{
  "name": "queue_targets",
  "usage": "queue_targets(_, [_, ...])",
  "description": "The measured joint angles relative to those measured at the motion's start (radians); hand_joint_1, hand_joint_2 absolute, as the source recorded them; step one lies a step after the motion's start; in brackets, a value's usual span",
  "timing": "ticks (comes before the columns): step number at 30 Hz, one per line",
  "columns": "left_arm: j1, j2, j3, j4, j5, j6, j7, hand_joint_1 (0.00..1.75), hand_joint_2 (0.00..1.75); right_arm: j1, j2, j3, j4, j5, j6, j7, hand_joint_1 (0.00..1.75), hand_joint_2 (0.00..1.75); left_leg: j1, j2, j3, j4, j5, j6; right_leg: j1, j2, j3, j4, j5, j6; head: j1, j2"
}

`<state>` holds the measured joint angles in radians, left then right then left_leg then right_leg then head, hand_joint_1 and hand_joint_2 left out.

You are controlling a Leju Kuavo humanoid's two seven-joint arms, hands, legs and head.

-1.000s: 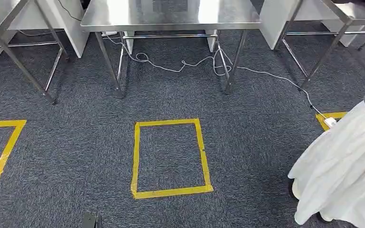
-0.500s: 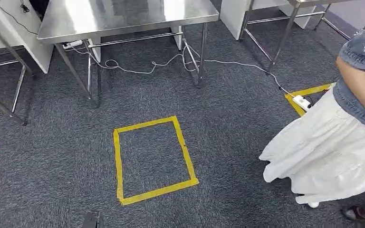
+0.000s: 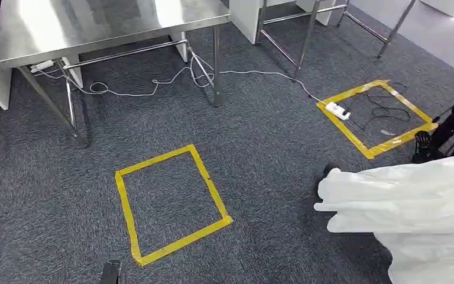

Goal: Take the parts from the cabinet and place them on the table.

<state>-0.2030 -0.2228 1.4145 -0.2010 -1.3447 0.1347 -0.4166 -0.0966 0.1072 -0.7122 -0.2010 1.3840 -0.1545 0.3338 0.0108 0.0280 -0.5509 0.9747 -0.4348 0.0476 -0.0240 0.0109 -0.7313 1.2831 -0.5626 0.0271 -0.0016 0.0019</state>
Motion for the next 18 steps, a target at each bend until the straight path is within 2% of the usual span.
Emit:
queue_targets(1, [0.0,0.0,0.0,0.0,-0.002,0.0,0.0,0.0,0.0,0.002,0.0,-0.001,0.0,0.0,0.0,0.0,0.0,1.75,-0.002,0.012,-0.002,0.0,0.001,0.0,0.0,-0.001,0.004,0.003,0.003,0.006,0.001,0.0])
queue_targets(2, [0.0,0.0,0.0,0.0,-0.004,0.0,0.0,0.0,0.0,0.004,-0.001,-0.002,0.0,0.0,0.0,0.0,0.0,1.75,-0.003,0.027,-0.004,0.0,0.003,-0.002,0.0,-0.005,0.043,-0.052,0.024,0.016,0.0,0.0])
queue_targets(3, [0.0,0.0,0.0,0.0,-0.005,0.0,0.0,0.0,0.0,0.004,-0.002,-0.003,0.0,0.0,0.0,0.0,0.0,1.75,-0.003,0.038,-0.005,0.001,0.004,-0.004,0.0,-0.014,0.097,-0.138,0.05,0.024,0.001,0.0])
queue_targets(4, [-0.001,0.0,0.0,0.0,-0.006,0.0,0.0,0.0,0.0,0.003,-0.003,-0.004,0.0,0.001,0.0,0.0,0.0,1.75,-0.004,0.049,-0.004,0.001,0.005,-0.006,0.0,-0.04,0.165,-0.245,0.076,0.028,0.0,0.0])
queue_targets(5, [-0.001,0.0,0.0,0.0,-0.006,0.0,0.001,0.0,0.0,-0.001,-0.003,-0.004,0.0,0.002,0.0,0.0,0.0,1.75,-0.009,0.059,-0.001,0.004,0.006,-0.01,0.003,-0.095,0.219,-0.326,0.085,0.021,0.003,0.0])
queue_targets(6, [-0.001,0.0,0.0,0.0,-0.006,0.0,0.002,0.0,0.0,-0.005,-0.003,-0.004,0.0,0.002,0.0,0.0,0.0,1.75,-0.016,0.068,-0.002,0.006,0.001,-0.018,0.015,-0.1,0.216,-0.333,0.097,0.017,0.003,0.0])
queue_targets(7, [-0.001,0.0,0.0,0.0,-0.006,0.0,0.002,0.0,0.0,-0.006,-0.003,-0.005,0.0,0.002,0.0,0.0,0.0,1.75,-0.016,0.076,0.0,0.006,0.002,-0.023,0.014,-0.082,0.216,-0.33,0.101,0.008,-0.003,0.0])
queue_targets(9, [-0.002,-0.004,-0.001,0.0,-0.008,0.0,0.005,0.0,0.0,0.001,-0.006,-0.006,0.0,0.001,0.0,0.0,0.0,1.75,-0.015,0.098,0.006,0.005,0.004,-0.031,0.015,-0.062,0.201,-0.329,0.104,-0.001,-0.003,0.0])
queue_targets(10, [-0.002,-0.006,-0.001,0.0,-0.009,0.002,0.006,0.0,0.0,0.003,-0.006,-0.008,0.0,0.001,0.0,0.0,0.0,1.75,-0.011,0.094,0.005,0.01,-0.001,-0.04,-0.003,-0.05,0.206,-0.335,0.111,-0.012,-0.002,0.0])
queue_targets(11, [-0.003,-0.006,-0.002,0.0,-0.011,0.003,0.006,0.0,0.0,0.004,-0.007,-0.01,0.0,0.0,0.0,0.0,0.0,1.75,-0.005,0.047,-0.005,0.032,-0.023,-0.05,-0.011,-0.04,0.214,-0.335,0.116,-0.017,-0.006,0.0])
queue_targets(12, [0.0,-0.006,-0.003,0.0,-0.014,0.003,0.007,0.0,0.0,0.003,-0.008,-0.013,0.0,-0.002,0.0,0.0,0.0,1.75,0.0,0.006,-0.024,0.084,-0.065,-0.053,-0.01,-0.03,0.209,-0.335,0.12,-0.028,-0.005,0.0])
queue_targets(13, [0.003,-0.006,-0.004,0.0,-0.016,0.004,0.006,0.0,0.0,0.002,-0.009,-0.014,0.0,-0.004,0.002,0.0,0.0,1.75,0.002,-0.017,-0.059,0.17,-0.119,-0.056,-0.008,-0.019,0.206,-0.334,0.124,-0.034,-0.006,0.0])
queue_targets(14, [0.007,-0.006,-0.004,0.0,-0.017,0.004,0.007,0.0,0.0,0.002,-0.009,-0.015,0.0,-0.005,0.002,0.0,0.0,1.75,0.002,-0.025,-0.093,0.253,-0.158,-0.059,-0.004,-0.007,0.201,-0.333,0.126,-0.036,-0.006,0.0])
queue_targets(15, [0.009,-0.006,-0.004,0.0,-0.018,0.005,0.007,0.0,0.0,0.003,-0.01,-0.016,0.0,-0.005,0.003,0.0,0.0,1.75,0.002,-0.029,-0.121,0.32,-0.179,-0.061,-0.003,0.008,0.198,-0.331,0.127,-0.035,-0.006,0.0])
queue_targets(16, [0.01,-0.007,-0.004,0.0,-0.018,0.005,0.007,0.0,0.0,0.007,-0.01,-0.018,0.0,-0.005,0.005,0.0,0.0,1.75,0.004,-0.028,-0.126,0.332,-0.172,-0.061,-0.002,0.021,0.196,-0.328,0.127,-0.035,-0.006,0.0])
queue_targets(17, [0.01,-0.008,-0.004,0.0,-0.018,0.005,0.007,0.0,0.0,0.009,-0.011,-0.02,0.0,-0.006,0.006,0.0,0.0,1.75,0.007,-0.029,-0.108,0.297,-0.141,-0.062,-0.002,0.036,0.194,-0.323,0.127,-0.034,-0.006,0.0])
queue_targets(18, [0.01,-0.008,-0.004,0.0,-0.019,0.006,0.007,0.0,0.0,0.009,-0.011,-0.022,0.0,-0.006,0.007,0.0,0.0,1.75,0.013,-0.032,-0.07,0.222,-0.095,-0.062,-0.003,0.052,0.193,-0.316,0.127,-0.034,-0.006,0.0])
